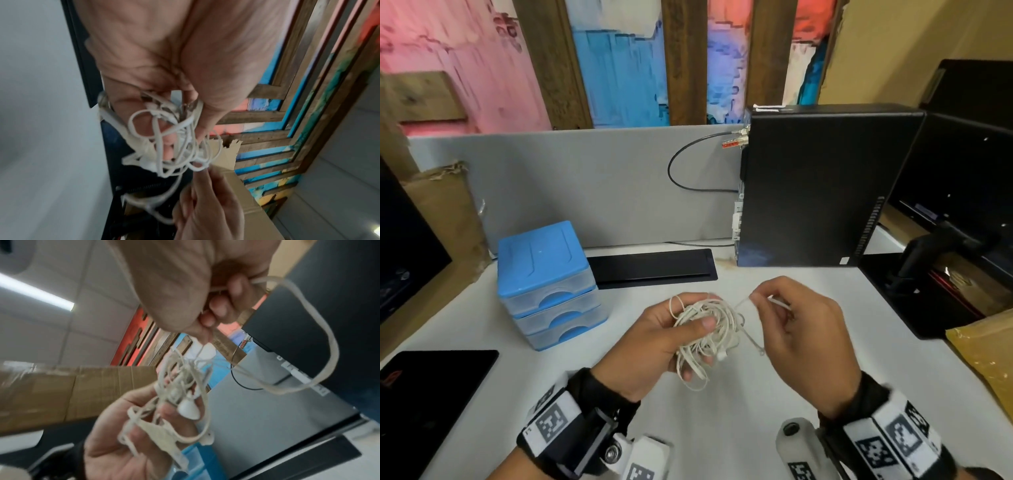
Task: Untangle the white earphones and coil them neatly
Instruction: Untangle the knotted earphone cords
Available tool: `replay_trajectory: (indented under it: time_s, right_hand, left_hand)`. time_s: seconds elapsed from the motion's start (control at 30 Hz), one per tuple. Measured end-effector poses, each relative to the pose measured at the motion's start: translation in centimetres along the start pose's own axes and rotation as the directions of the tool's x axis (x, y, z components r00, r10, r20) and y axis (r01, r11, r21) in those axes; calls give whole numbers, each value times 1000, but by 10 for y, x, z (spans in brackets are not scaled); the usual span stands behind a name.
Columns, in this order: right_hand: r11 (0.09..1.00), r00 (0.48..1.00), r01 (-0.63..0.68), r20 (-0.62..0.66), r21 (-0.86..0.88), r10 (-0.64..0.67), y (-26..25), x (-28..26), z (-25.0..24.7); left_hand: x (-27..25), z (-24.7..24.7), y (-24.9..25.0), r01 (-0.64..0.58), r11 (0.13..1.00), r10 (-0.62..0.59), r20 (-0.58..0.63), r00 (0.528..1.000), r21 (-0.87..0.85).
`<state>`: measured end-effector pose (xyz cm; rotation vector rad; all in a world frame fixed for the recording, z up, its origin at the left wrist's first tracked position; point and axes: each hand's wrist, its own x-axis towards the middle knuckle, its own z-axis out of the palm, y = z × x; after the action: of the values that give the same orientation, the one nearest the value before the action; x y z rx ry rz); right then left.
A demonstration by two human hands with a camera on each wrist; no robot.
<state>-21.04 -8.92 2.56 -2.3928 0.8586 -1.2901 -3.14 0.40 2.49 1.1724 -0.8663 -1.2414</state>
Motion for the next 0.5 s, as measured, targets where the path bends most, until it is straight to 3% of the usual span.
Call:
replay_trajectory:
  time_s: [0.13, 0.2, 0.27, 0.33, 0.5]
  right_hand:
    - [991, 996, -52, -68, 123, 61, -9, -3, 3]
    - [985, 991, -98, -77, 139, 110, -10, -3, 6]
    - [979, 985, -146, -68, 141, 157, -2, 2, 4]
    - [965, 979, -191, -39, 182, 201, 6, 9, -1]
    - [830, 925, -378, 133, 410, 355, 18, 18, -15]
  left_hand:
    - [-2, -5, 9, -12, 1000, 12, 22, 1000, 13]
    - [-6, -6, 10, -55, 992, 38, 147, 988, 115]
    - [-13, -5, 10, -116, 977, 50, 334, 941, 181]
    - [-17, -3, 9, -150, 968, 55, 413, 909, 202]
    - [-8, -8, 7, -311, 942, 271, 258, 927, 130]
